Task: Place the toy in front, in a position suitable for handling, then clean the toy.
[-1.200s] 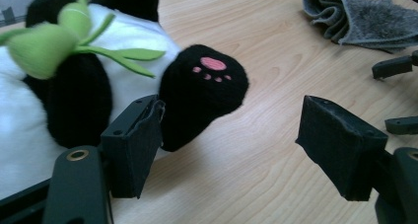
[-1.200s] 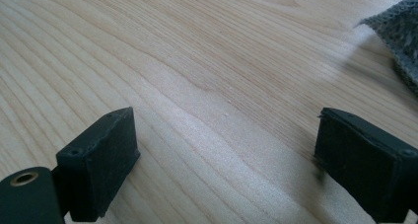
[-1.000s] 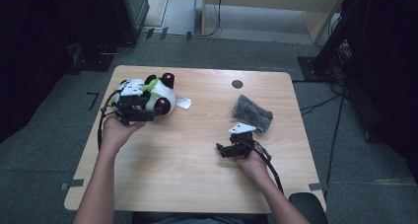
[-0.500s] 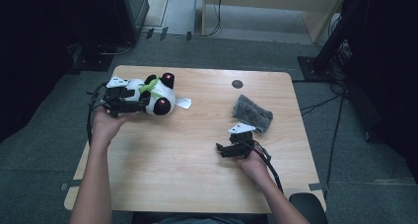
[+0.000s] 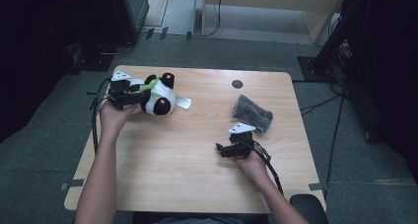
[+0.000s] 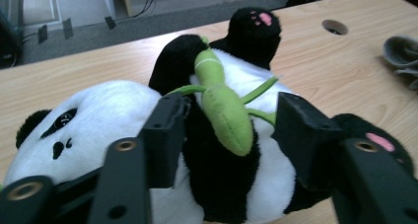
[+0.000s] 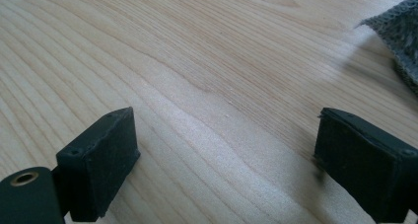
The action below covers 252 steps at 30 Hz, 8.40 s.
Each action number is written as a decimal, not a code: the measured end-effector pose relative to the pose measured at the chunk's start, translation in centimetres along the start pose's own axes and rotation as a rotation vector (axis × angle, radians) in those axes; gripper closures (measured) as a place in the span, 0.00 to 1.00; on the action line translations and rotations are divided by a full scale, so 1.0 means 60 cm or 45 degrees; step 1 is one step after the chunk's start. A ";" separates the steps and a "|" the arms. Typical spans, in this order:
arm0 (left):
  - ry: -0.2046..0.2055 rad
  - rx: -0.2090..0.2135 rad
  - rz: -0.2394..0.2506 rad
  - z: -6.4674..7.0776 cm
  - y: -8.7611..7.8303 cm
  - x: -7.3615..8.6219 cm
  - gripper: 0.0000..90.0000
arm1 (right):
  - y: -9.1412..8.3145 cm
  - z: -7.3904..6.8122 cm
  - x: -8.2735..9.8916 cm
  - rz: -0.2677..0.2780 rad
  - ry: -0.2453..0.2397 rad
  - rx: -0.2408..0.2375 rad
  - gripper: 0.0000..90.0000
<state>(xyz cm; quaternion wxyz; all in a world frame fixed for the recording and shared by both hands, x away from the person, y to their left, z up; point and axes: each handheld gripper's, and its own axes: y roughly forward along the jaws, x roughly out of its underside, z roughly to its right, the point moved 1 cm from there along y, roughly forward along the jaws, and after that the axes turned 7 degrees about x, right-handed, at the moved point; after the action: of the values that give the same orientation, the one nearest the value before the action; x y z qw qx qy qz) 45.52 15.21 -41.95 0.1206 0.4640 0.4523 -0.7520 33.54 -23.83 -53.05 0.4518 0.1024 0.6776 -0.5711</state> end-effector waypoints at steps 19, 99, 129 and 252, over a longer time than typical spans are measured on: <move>-0.071 0.062 0.036 -0.007 0.011 -0.001 0.61 | 0.001 -0.001 0.000 -0.003 -0.001 -0.006 0.09; 0.050 0.355 -0.041 0.263 0.041 0.018 0.82 | 0.008 0.225 -0.061 0.027 0.220 0.120 0.46; 0.094 0.342 0.079 0.198 -0.015 0.032 0.35 | -0.032 0.213 -0.081 0.005 0.184 0.020 0.81; -0.018 0.316 -0.073 0.176 0.036 0.162 0.18 | 0.056 -0.084 -0.333 -0.054 -0.092 -0.407 0.83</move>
<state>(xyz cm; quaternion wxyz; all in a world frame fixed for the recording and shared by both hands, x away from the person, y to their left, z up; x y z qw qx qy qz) 35.35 7.95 -49.30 0.0439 0.4570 0.3679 -0.8086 44.66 -10.85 -41.07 0.4744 -0.0057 0.7451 -0.4688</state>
